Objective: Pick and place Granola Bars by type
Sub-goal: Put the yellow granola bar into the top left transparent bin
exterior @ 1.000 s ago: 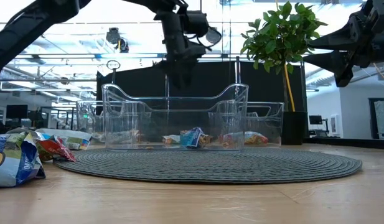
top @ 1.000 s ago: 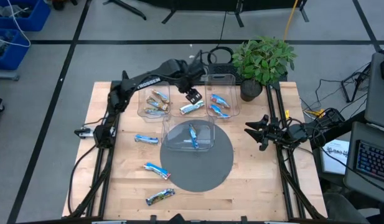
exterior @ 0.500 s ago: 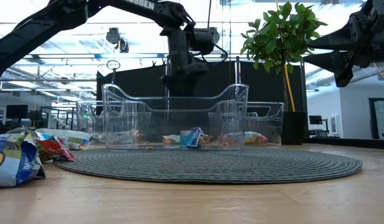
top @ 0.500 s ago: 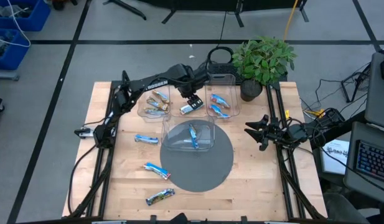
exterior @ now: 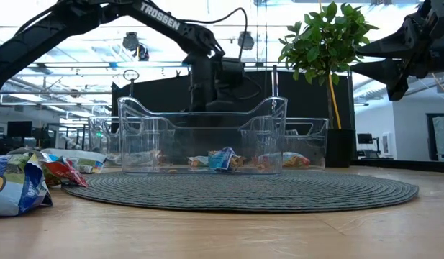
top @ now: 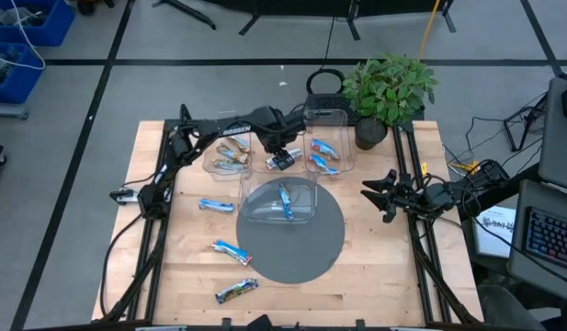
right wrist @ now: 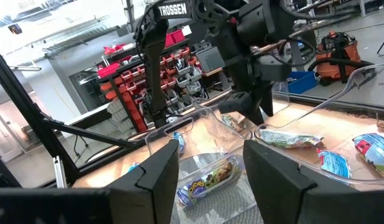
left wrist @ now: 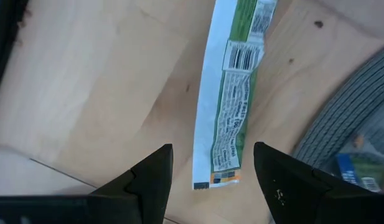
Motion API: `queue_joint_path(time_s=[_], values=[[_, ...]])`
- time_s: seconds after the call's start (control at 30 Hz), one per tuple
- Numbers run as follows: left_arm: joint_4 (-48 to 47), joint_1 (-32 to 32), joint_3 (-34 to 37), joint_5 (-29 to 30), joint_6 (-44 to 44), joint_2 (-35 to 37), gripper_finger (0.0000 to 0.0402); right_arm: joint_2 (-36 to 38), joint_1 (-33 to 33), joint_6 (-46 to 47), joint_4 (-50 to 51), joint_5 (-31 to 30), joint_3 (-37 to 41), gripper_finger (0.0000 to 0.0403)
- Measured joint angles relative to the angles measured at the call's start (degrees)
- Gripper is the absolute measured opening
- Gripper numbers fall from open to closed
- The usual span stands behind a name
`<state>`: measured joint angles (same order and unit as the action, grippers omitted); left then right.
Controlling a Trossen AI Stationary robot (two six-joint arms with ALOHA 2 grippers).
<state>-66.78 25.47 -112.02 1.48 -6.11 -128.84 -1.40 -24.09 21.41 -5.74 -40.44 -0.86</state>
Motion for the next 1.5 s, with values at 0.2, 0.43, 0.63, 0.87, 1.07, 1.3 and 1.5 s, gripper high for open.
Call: queue_joint_path(time_s=[0.2, 0.43, 0.63, 0.87, 1.07, 1.3, 1.5], values=[[1.3, 0.0, 2.9, -0.5, 1.0, 0.0, 0.0227, 0.0, 0.0, 0.0, 0.0, 0.0, 0.0, 0.0171], [6.5, 0.3, 6.0, -2.3, 1.3, 0.1, 0.0227, 0.0, 0.0, 0.0, 0.0, 0.0, 0.0, 0.0171], [9.1, 0.3, 8.6, -2.6, 2.1, 0.1, 0.0227, 0.0, 0.0, 0.0, 0.0, 0.0, 0.0, 0.0171], [10.2, 0.3, 10.8, -3.4, 3.5, 0.3, 0.0227, 0.0, 0.0, 0.0, 0.0, 0.0, 0.0, 0.0171], [10.0, 0.7, 10.8, -3.2, 4.5, 0.3, 0.0224, 0.0, 0.0, 0.0, 0.0, 0.0, 0.0, 0.0171], [10.0, 0.8, 10.8, -3.7, 4.5, 0.2, 0.0130, 0.0, 0.0, 0.0, 0.0, 0.0, 0.0, 0.0171], [10.0, 0.9, 10.8, -5.0, 4.4, 0.2, 0.0016, 0.0, 0.0, 0.0, 0.0, 0.0, 0.0, 0.0171]])
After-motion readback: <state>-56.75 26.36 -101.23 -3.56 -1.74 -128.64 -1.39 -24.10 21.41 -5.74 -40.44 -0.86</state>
